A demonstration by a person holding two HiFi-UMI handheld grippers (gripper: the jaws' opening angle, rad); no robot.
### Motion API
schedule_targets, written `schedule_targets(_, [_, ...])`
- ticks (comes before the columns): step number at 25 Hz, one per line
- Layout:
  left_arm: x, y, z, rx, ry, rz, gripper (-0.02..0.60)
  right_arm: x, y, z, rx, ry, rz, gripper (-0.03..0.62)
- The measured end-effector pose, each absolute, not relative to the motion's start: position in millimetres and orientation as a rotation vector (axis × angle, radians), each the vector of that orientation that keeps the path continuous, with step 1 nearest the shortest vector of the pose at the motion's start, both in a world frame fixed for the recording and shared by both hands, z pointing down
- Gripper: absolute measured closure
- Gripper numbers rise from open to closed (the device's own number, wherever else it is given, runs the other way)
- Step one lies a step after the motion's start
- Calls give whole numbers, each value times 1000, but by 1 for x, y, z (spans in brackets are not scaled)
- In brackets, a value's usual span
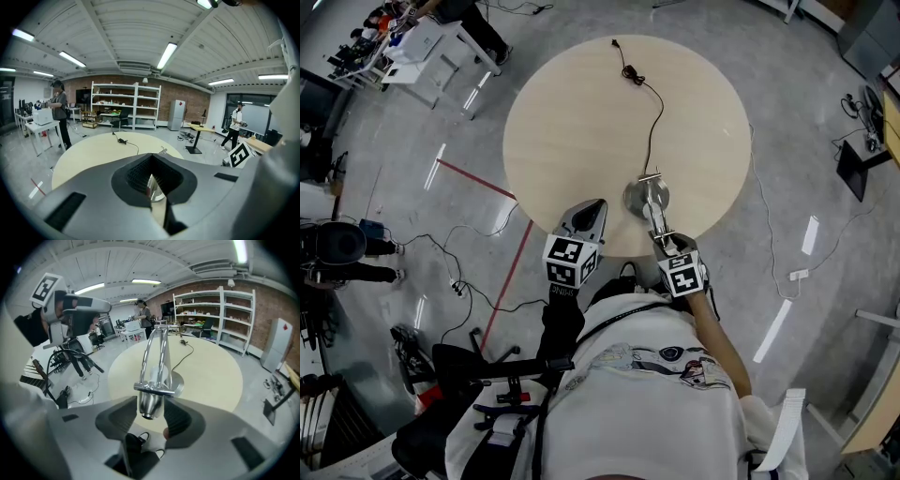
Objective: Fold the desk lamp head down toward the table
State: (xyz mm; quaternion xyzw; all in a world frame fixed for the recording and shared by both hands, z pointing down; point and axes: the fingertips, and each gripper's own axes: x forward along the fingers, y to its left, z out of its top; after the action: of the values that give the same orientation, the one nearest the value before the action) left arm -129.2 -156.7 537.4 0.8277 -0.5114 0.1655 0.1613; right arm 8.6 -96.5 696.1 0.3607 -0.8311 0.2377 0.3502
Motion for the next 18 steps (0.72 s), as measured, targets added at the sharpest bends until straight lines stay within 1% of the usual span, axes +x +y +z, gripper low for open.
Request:
schedule_targets(5, [-133, -167, 525, 2382, -1478, 441, 579, 39, -93, 652, 931, -2254, 555, 410])
schedule_targets(8, [-131, -181, 514, 2404, -1485, 416, 579, 68, -127, 606, 1100, -2299, 443, 410])
schedule_targets(12, [-121, -195, 502, 2442, -1472, 389, 579, 95, -175, 544, 1356, -2342, 203, 410])
schedule_targets(18, [-107, -209, 486, 2502, -1461, 375, 578, 123, -220, 486, 1527, -2333, -20, 410])
